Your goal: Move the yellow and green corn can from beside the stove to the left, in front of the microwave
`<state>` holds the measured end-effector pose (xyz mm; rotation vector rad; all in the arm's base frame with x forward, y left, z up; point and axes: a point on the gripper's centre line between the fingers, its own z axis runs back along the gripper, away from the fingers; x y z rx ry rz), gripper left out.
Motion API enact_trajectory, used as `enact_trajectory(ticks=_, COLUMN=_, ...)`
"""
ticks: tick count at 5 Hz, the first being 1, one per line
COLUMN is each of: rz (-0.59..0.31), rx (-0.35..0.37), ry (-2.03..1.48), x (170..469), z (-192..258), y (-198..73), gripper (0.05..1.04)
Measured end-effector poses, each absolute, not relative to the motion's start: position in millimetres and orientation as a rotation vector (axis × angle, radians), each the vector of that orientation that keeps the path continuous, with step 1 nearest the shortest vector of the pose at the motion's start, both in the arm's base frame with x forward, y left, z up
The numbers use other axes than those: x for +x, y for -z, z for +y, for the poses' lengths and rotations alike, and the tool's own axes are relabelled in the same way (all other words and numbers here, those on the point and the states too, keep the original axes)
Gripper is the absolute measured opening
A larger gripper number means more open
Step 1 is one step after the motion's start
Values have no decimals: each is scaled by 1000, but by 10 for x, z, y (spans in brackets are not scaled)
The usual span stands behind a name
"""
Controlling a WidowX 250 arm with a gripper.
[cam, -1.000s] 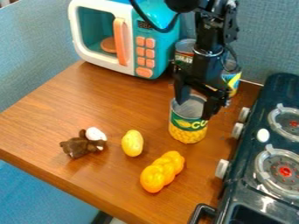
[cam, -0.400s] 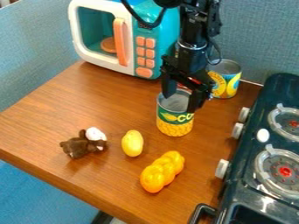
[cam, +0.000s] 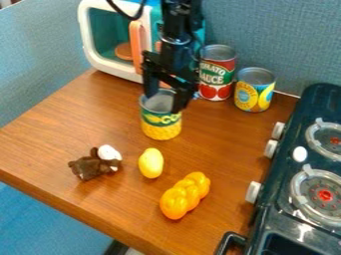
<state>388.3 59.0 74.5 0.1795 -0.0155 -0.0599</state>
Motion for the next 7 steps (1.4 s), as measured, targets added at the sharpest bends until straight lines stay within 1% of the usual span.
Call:
enact_trajectory(ticks=1, rz=20, rx=198, ry=-6, x=3735, z=905, y=-718, gripper=1001)
enact_trajectory(ticks=2, rz=76, rx=196, ry=-84, x=3606, z=1270, y=-617, gripper=1001)
enact_trajectory(ticks=3, rz=93, rx=187, ry=-111, x=3578, z=1426, y=-619, gripper=1001)
enact_trajectory(ticks=4, rz=90, rx=165, ry=-114, x=3551, z=1502, y=-626, gripper=1001)
enact_trajectory(ticks=5, rz=83, rx=148, ry=-93, x=3527, z=1483, y=-653, gripper=1001)
enact_trajectory(ticks=6, rz=25, rx=119, ry=-100, x=3423, z=1513, y=-840, gripper=1001)
enact_trajectory(ticks=7, rz=-48, rx=77, ry=-114, x=3337, z=1427, y=-978, gripper=1001)
